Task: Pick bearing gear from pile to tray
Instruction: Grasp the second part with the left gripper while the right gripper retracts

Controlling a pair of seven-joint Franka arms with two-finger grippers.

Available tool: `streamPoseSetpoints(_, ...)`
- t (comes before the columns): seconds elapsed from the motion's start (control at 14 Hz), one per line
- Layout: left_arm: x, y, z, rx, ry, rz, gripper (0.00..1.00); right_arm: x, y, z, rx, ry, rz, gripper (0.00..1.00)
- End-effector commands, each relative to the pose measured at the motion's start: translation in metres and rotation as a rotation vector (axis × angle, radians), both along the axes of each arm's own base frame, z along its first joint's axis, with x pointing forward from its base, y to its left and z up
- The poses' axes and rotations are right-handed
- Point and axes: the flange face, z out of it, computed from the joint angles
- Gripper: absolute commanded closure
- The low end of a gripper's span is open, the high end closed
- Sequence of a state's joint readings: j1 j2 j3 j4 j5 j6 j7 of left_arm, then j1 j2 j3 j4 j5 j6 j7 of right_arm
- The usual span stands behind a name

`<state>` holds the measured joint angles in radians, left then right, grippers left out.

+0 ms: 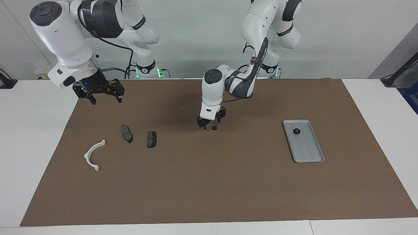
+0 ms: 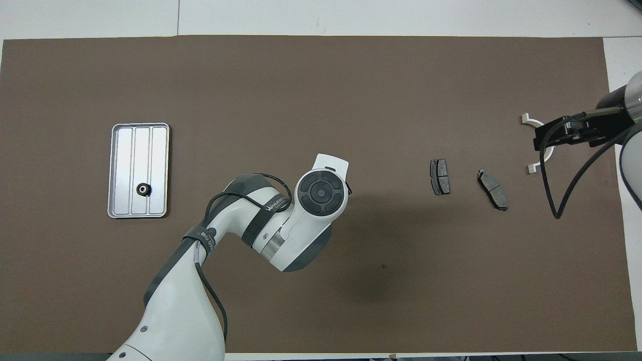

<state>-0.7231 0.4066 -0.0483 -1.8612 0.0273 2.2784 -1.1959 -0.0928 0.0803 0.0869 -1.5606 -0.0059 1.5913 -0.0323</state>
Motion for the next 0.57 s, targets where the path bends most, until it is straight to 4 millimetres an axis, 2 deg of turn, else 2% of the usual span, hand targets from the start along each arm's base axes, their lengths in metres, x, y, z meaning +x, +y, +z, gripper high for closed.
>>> streamPoseSetpoints(0.0,0.0021,0.0126,-0.011,0.008,-0.023,0.007,0.16,-0.0069,-0.0023,0.0022,-0.006,-0.006,-0.002,0.0)
streamPoseSetpoints(0.14,0.0019,0.0153,-0.0122,0.009,-0.022,0.008,0.23,-0.0082,-0.0048,0.0068,-0.004,-0.012,-0.003,0.0)
streamPoseSetpoints(0.36,0.0039,0.0174,-0.0122,0.012,-0.024,0.007,0.26,-0.0115,-0.0047,0.008,-0.004,-0.009,-0.005,0.0)
streamPoseSetpoints(0.5,0.0028,0.0159,-0.012,0.01,-0.025,0.005,0.36,-0.0125,-0.0023,0.0102,-0.006,-0.011,-0.002,0.0)
